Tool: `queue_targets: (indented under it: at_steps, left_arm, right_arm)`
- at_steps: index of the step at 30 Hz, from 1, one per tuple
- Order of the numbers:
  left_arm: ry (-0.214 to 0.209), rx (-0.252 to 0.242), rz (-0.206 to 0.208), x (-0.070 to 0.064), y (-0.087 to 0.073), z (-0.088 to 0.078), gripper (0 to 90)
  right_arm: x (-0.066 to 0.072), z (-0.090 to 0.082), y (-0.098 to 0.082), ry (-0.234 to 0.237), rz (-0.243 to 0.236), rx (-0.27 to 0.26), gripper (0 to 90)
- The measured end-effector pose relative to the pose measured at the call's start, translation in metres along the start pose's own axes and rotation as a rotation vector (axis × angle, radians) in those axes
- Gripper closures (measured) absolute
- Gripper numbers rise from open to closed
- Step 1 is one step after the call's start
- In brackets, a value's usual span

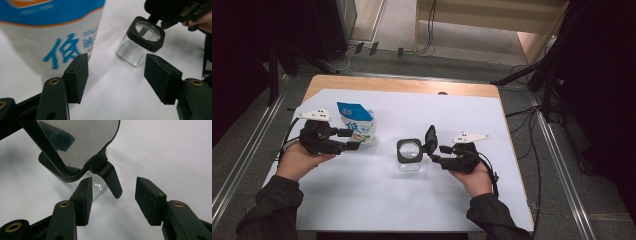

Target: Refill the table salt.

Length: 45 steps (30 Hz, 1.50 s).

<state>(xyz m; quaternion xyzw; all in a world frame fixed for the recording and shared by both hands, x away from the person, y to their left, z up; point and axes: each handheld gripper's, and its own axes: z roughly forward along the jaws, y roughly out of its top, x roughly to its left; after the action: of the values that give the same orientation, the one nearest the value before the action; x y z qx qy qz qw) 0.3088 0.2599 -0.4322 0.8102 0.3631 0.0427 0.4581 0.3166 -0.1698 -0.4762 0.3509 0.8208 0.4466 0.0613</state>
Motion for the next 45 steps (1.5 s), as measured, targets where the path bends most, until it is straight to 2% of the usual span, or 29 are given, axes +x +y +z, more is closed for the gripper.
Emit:
queue_targets:
  at_steps: [3,7,9,15,18,20,28,32,34,39,40,45]
  left_arm:
    - [0.017,-0.007,-0.025,0.01,-0.004,-0.006,37.2]
    - [0.04,-0.031,-0.037,0.021,-0.007,-0.01,36.7]
    - [0.033,-0.049,-0.044,0.028,-0.007,-0.012,36.8]
    - [0.044,-0.05,-0.016,0.043,0.002,-0.009,36.2]
    - [0.038,-0.043,-0.008,0.044,0.004,-0.006,38.0]
    - [0.051,-0.031,0.011,0.046,0.01,-0.001,38.3]
    - [0.021,-0.028,0.047,0.05,0.02,0.008,41.7]
    - [0.015,-0.03,0.067,0.05,0.025,0.012,45.0]
    - [0.001,-0.057,0.071,0.05,0.025,0.015,48.0]
    - [-0.029,-0.059,0.085,0.052,0.024,0.019,55.5]
    - [-0.031,-0.06,0.088,0.052,0.024,0.02,60.4]
    - [-0.039,-0.057,0.097,0.052,0.023,0.02,69.4]
  right_arm:
    - [0.001,0.002,0.001,0.004,0.007,0.007,50.0]
    - [0.001,0.004,0.001,0.006,-0.001,0.013,50.2]
    - [0.001,0.004,0.001,0.004,0.001,0.019,50.4]
    - [0.001,0.001,-0.001,-0.005,0.007,0.015,50.6]
    - [0.0,-0.002,-0.003,-0.008,0.006,0.013,50.7]
    - [0.0,-0.004,-0.004,-0.007,0.013,0.007,50.8]
    - [0.0,-0.01,-0.012,-0.02,0.023,0.012,51.1]
    - [0.0,-0.016,-0.016,-0.033,0.029,-0.006,51.3]
    - [0.0,-0.02,-0.019,-0.042,0.038,-0.006,51.2]
    - [0.001,-0.023,-0.021,-0.048,0.038,-0.009,51.3]
    - [0.002,-0.022,-0.022,-0.046,0.038,-0.007,51.3]
    - [0.005,-0.021,-0.022,-0.037,0.031,-0.008,52.6]
